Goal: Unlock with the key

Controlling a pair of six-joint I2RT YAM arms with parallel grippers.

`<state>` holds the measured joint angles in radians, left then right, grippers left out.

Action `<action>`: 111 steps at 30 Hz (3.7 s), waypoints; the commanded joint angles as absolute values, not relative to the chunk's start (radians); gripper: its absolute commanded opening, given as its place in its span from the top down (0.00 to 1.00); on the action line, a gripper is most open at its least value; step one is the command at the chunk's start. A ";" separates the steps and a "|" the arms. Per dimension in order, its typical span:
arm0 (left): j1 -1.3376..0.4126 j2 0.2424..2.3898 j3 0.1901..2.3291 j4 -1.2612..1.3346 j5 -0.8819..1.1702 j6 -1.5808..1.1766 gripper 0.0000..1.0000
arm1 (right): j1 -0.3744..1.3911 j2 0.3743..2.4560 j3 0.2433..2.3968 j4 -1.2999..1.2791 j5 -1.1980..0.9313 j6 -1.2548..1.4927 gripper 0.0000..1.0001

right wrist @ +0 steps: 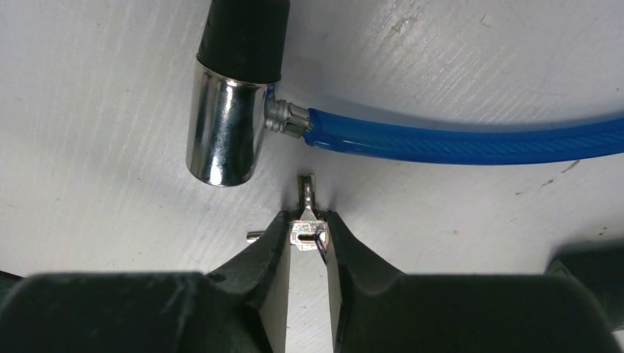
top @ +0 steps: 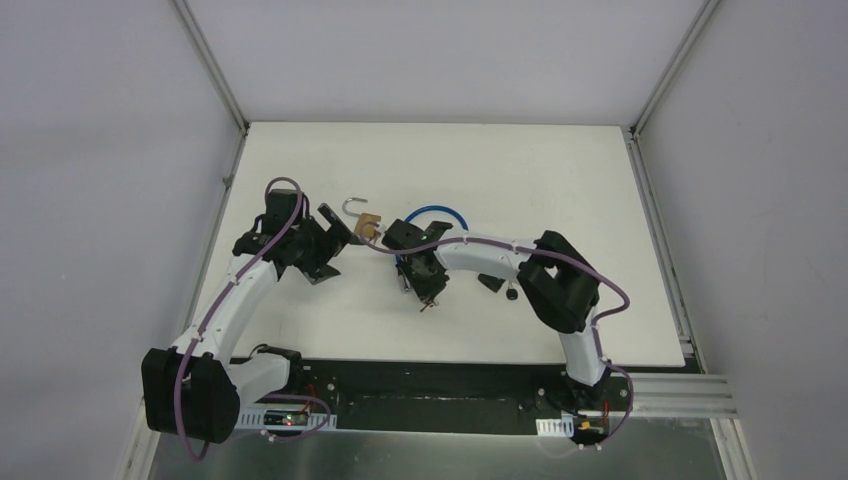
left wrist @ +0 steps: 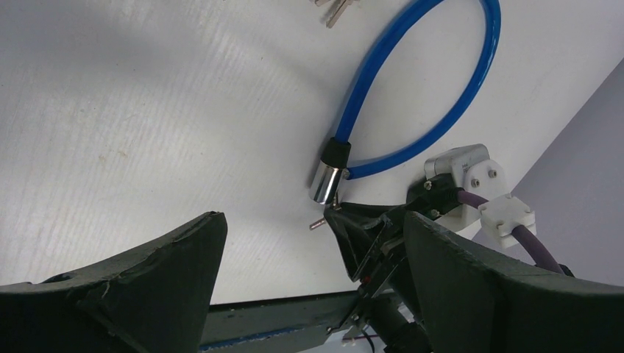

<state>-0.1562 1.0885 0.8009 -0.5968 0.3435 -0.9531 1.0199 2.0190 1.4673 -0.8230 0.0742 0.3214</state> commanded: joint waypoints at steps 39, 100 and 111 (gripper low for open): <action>-0.179 1.152 0.627 -0.061 0.697 -0.993 0.27 | 0.989 1.675 1.198 -0.057 -0.109 0.315 0.83; -0.193 0.951 1.256 0.296 1.027 -0.875 1.00 | 0.826 1.356 1.274 0.605 -0.500 0.827 0.23; -0.194 0.932 1.203 0.315 0.984 -0.939 1.00 | 0.829 1.394 1.350 0.537 -0.545 0.837 0.35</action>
